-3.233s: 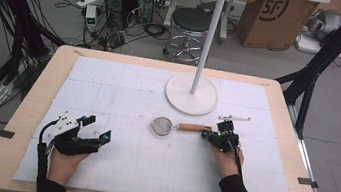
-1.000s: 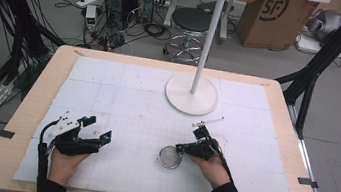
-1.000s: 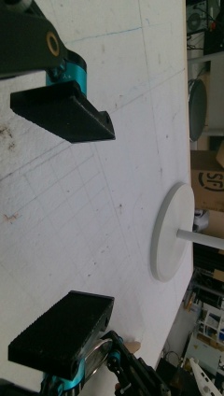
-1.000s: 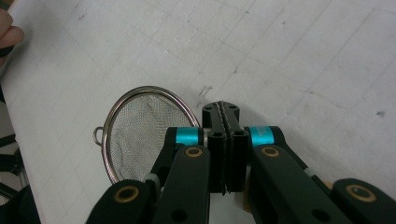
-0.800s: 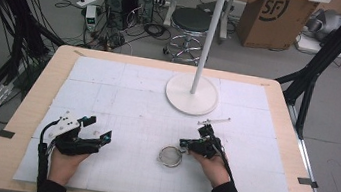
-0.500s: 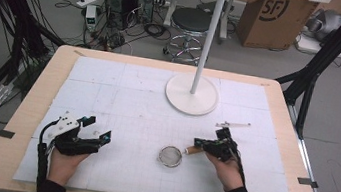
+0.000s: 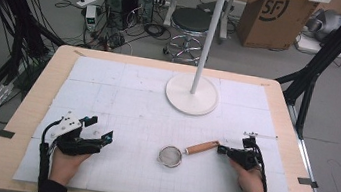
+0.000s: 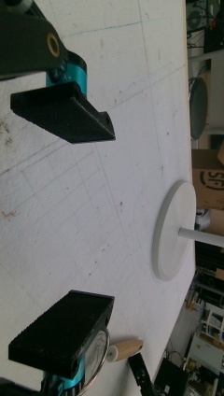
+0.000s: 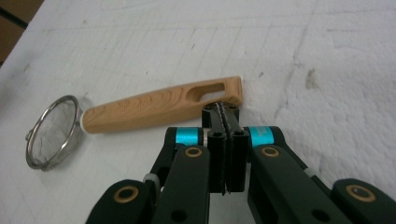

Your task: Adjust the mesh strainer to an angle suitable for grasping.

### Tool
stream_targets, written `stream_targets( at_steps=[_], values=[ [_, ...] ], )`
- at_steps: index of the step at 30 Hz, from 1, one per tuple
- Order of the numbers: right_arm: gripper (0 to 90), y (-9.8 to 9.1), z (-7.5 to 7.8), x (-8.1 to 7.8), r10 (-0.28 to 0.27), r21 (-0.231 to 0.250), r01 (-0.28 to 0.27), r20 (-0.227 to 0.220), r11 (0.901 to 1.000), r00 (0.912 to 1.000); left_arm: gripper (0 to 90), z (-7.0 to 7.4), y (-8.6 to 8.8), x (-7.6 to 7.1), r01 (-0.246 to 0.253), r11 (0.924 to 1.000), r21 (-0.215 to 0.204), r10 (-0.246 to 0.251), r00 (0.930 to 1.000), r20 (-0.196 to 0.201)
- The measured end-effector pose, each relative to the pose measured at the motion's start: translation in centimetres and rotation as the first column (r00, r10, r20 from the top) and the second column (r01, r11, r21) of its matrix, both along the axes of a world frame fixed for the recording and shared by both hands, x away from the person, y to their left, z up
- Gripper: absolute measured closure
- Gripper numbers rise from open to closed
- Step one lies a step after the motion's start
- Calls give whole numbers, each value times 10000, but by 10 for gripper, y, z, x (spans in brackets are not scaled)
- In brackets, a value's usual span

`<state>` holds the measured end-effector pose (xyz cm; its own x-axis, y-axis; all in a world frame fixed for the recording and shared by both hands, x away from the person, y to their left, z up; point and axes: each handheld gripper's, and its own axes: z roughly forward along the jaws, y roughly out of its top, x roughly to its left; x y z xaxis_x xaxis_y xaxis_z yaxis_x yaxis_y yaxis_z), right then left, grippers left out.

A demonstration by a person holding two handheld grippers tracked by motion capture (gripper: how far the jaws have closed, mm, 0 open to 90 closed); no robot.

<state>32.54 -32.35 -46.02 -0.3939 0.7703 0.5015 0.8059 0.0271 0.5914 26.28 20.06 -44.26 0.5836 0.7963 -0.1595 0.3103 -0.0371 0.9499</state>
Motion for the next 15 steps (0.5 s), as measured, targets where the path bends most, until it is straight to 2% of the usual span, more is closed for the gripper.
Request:
stream_targets(
  at_steps=[9,11,12,13,15],
  values=[
    [900,13,-1,24,-64,272,72,-287,9996,9996,179,0,-1,0,-7,10000,50,7,10000,-48],
    [900,20,0,30,13,182,-7,-306,9998,9995,179,0,-1,0,-11,10000,24,11,10000,-31],
    [900,28,-1,37,124,382,-107,-444,9992,9989,179,0,0,0,-15,10000,34,15,10000,-38],
    [900,28,-1,37,124,382,-107,-444,9992,9989,179,0,0,0,-15,10000,45,15,10000,-42],
    [900,42,-2,44,326,468,-301,-531,9984,9981,179,0,0,0,-22,10000,29,22,10000,-44]
  ],
)
